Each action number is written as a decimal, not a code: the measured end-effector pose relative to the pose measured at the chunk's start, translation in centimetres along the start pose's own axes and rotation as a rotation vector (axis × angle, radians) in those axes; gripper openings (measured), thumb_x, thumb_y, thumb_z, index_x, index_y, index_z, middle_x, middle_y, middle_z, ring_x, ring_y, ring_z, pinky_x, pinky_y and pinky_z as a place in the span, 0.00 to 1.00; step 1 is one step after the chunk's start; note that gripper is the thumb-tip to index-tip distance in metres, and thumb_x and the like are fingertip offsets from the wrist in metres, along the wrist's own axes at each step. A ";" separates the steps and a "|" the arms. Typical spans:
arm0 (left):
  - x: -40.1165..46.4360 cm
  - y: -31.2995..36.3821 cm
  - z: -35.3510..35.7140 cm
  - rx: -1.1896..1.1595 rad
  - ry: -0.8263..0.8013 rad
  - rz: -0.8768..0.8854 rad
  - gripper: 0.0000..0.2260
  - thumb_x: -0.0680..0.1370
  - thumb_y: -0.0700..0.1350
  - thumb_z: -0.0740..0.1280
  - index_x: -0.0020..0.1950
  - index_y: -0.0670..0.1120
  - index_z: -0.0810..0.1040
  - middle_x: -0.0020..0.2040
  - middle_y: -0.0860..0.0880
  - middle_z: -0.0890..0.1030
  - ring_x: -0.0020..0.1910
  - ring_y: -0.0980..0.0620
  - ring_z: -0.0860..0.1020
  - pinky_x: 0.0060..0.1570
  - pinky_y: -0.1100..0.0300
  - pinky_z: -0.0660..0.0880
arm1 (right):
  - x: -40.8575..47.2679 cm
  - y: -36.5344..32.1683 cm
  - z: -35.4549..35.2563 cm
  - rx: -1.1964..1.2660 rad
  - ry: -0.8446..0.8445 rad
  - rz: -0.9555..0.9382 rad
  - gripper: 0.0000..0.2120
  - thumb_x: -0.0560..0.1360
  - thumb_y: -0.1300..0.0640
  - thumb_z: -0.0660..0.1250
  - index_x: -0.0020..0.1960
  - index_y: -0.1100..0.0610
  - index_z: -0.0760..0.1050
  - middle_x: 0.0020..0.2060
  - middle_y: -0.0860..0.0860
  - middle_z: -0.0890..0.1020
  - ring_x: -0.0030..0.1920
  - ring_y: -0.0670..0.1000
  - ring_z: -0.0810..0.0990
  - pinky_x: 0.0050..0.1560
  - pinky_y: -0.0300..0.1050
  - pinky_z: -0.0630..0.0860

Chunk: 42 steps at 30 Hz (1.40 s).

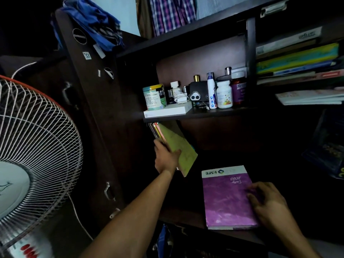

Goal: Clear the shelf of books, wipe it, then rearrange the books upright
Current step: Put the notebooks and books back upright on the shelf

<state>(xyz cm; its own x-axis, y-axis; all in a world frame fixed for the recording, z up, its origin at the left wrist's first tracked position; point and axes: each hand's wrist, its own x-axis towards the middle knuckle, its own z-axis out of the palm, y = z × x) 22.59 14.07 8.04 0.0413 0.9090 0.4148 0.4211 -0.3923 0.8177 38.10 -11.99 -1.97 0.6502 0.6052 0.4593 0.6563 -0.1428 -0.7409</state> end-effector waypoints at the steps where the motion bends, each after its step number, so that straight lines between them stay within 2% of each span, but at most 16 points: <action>1: -0.6 -1.1 0.7 0.002 -0.056 -0.039 0.30 0.66 0.51 0.79 0.56 0.56 0.61 0.54 0.49 0.79 0.50 0.40 0.81 0.50 0.48 0.78 | 0.0 -0.1 0.0 -0.003 0.003 -0.003 0.11 0.73 0.66 0.74 0.50 0.52 0.81 0.50 0.50 0.76 0.47 0.50 0.75 0.55 0.41 0.67; 4: -1.4 -3.7 2.6 -0.054 -0.167 -0.205 0.25 0.66 0.48 0.77 0.53 0.56 0.63 0.46 0.46 0.82 0.38 0.41 0.84 0.41 0.45 0.83 | 0.0 -0.3 -0.2 0.007 -0.004 0.005 0.10 0.73 0.67 0.73 0.50 0.53 0.82 0.50 0.50 0.75 0.46 0.48 0.74 0.55 0.40 0.66; 7: -1.6 -4.0 4.1 -0.151 -0.284 -0.285 0.07 0.74 0.42 0.71 0.46 0.51 0.75 0.41 0.42 0.83 0.30 0.45 0.84 0.34 0.47 0.84 | 0.0 -0.4 -0.3 0.002 -0.003 0.006 0.11 0.73 0.67 0.74 0.50 0.53 0.82 0.50 0.50 0.75 0.46 0.48 0.73 0.54 0.40 0.66; 8: -1.5 -4.1 4.6 -0.135 -0.238 -0.276 0.05 0.74 0.41 0.69 0.43 0.50 0.74 0.41 0.42 0.83 0.30 0.45 0.84 0.34 0.50 0.84 | 0.0 -0.4 -0.2 0.001 0.003 0.000 0.11 0.72 0.67 0.74 0.49 0.53 0.82 0.49 0.49 0.75 0.46 0.47 0.74 0.53 0.39 0.66; 10: -1.5 -3.8 5.0 -0.069 -0.103 -0.233 0.03 0.75 0.43 0.65 0.45 0.50 0.73 0.44 0.45 0.81 0.35 0.45 0.84 0.38 0.54 0.83 | -0.1 -0.3 -0.2 0.015 0.011 -0.006 0.11 0.72 0.68 0.74 0.49 0.54 0.82 0.48 0.49 0.76 0.44 0.42 0.73 0.52 0.36 0.65; 12: -2.1 -4.0 5.0 0.025 -0.018 -0.157 0.06 0.77 0.43 0.64 0.52 0.51 0.75 0.48 0.49 0.77 0.42 0.46 0.79 0.47 0.57 0.77 | -0.1 -0.3 -0.3 0.030 0.012 0.002 0.10 0.72 0.67 0.74 0.49 0.54 0.82 0.48 0.49 0.75 0.44 0.37 0.72 0.51 0.36 0.65; 15: -2.6 -4.6 5.4 0.013 0.071 -0.116 0.05 0.79 0.43 0.65 0.54 0.46 0.74 0.48 0.49 0.73 0.43 0.48 0.72 0.46 0.58 0.68 | -0.1 -0.1 -0.2 0.043 0.011 0.003 0.10 0.73 0.66 0.74 0.49 0.53 0.82 0.48 0.47 0.75 0.44 0.39 0.73 0.53 0.39 0.67; 17: -2.2 -4.6 6.2 -0.017 0.067 -0.146 0.04 0.79 0.44 0.66 0.51 0.47 0.72 0.48 0.49 0.74 0.44 0.47 0.73 0.47 0.57 0.71 | 0.0 0.0 -0.1 0.045 0.004 0.013 0.10 0.73 0.66 0.73 0.49 0.53 0.82 0.48 0.46 0.75 0.44 0.42 0.73 0.54 0.40 0.67; 20: -1.1 -4.5 7.5 -0.152 0.078 -0.231 0.08 0.75 0.43 0.67 0.46 0.53 0.69 0.48 0.47 0.78 0.48 0.41 0.80 0.50 0.48 0.79 | 0.1 -0.1 -0.2 0.038 -0.001 0.024 0.10 0.73 0.67 0.73 0.50 0.53 0.82 0.48 0.48 0.74 0.44 0.44 0.73 0.54 0.40 0.66; 24: -3.0 -3.0 9.0 -0.179 -0.037 -0.184 0.18 0.72 0.34 0.66 0.59 0.45 0.68 0.57 0.45 0.73 0.51 0.44 0.76 0.52 0.54 0.75 | -0.1 -0.2 -0.3 0.048 0.001 0.034 0.11 0.73 0.66 0.73 0.50 0.53 0.82 0.48 0.46 0.74 0.44 0.39 0.72 0.54 0.39 0.66; 28: -4.4 -3.1 8.9 -0.169 -0.085 -0.102 0.14 0.74 0.38 0.69 0.55 0.49 0.68 0.59 0.47 0.72 0.51 0.44 0.77 0.50 0.55 0.75 | -0.1 -0.5 -0.5 0.039 -0.012 0.045 0.11 0.74 0.66 0.73 0.51 0.52 0.81 0.50 0.49 0.75 0.47 0.48 0.74 0.55 0.40 0.67; 31: -5.2 -3.4 7.9 -0.168 -0.057 -0.060 0.12 0.76 0.38 0.69 0.55 0.48 0.70 0.58 0.49 0.73 0.51 0.50 0.75 0.47 0.62 0.68 | -0.3 -0.9 -0.6 0.053 -0.016 0.045 0.10 0.74 0.67 0.73 0.51 0.54 0.81 0.51 0.51 0.75 0.47 0.49 0.74 0.55 0.41 0.67; 34: -5.6 -4.1 7.4 -0.177 -0.018 -0.005 0.16 0.74 0.37 0.69 0.59 0.46 0.72 0.58 0.48 0.73 0.56 0.45 0.76 0.57 0.54 0.74 | -0.4 -1.2 -0.8 0.055 -0.024 0.061 0.09 0.74 0.67 0.73 0.51 0.56 0.82 0.51 0.52 0.75 0.47 0.50 0.75 0.55 0.41 0.67; 37: -5.6 -4.0 7.4 -0.126 -0.004 -0.015 0.25 0.72 0.37 0.71 0.68 0.45 0.71 0.62 0.45 0.72 0.62 0.41 0.75 0.63 0.48 0.73 | -0.4 -1.1 -0.7 0.050 -0.021 0.079 0.11 0.73 0.67 0.73 0.50 0.53 0.81 0.51 0.52 0.76 0.47 0.51 0.76 0.54 0.41 0.67; 39: -5.4 -3.5 7.5 -0.065 -0.009 -0.036 0.31 0.72 0.41 0.73 0.74 0.46 0.67 0.65 0.43 0.70 0.64 0.39 0.74 0.63 0.46 0.73 | -0.4 -1.0 -0.6 0.040 -0.016 0.069 0.13 0.72 0.67 0.74 0.48 0.50 0.80 0.50 0.51 0.76 0.46 0.51 0.77 0.54 0.42 0.68; 42: -4.7 -2.9 7.8 0.053 0.019 -0.101 0.32 0.73 0.46 0.75 0.73 0.46 0.65 0.66 0.44 0.69 0.64 0.39 0.73 0.58 0.45 0.75 | -0.4 -0.7 -0.5 0.038 -0.003 0.043 0.15 0.71 0.68 0.75 0.47 0.49 0.80 0.48 0.50 0.75 0.44 0.48 0.75 0.55 0.42 0.67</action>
<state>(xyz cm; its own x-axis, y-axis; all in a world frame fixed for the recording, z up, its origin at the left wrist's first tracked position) 28.28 12.08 0.64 -0.0208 0.9406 0.3389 0.4692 -0.2901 0.8341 37.60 -12.50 -1.37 0.6761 0.6014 0.4256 0.6132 -0.1390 -0.7776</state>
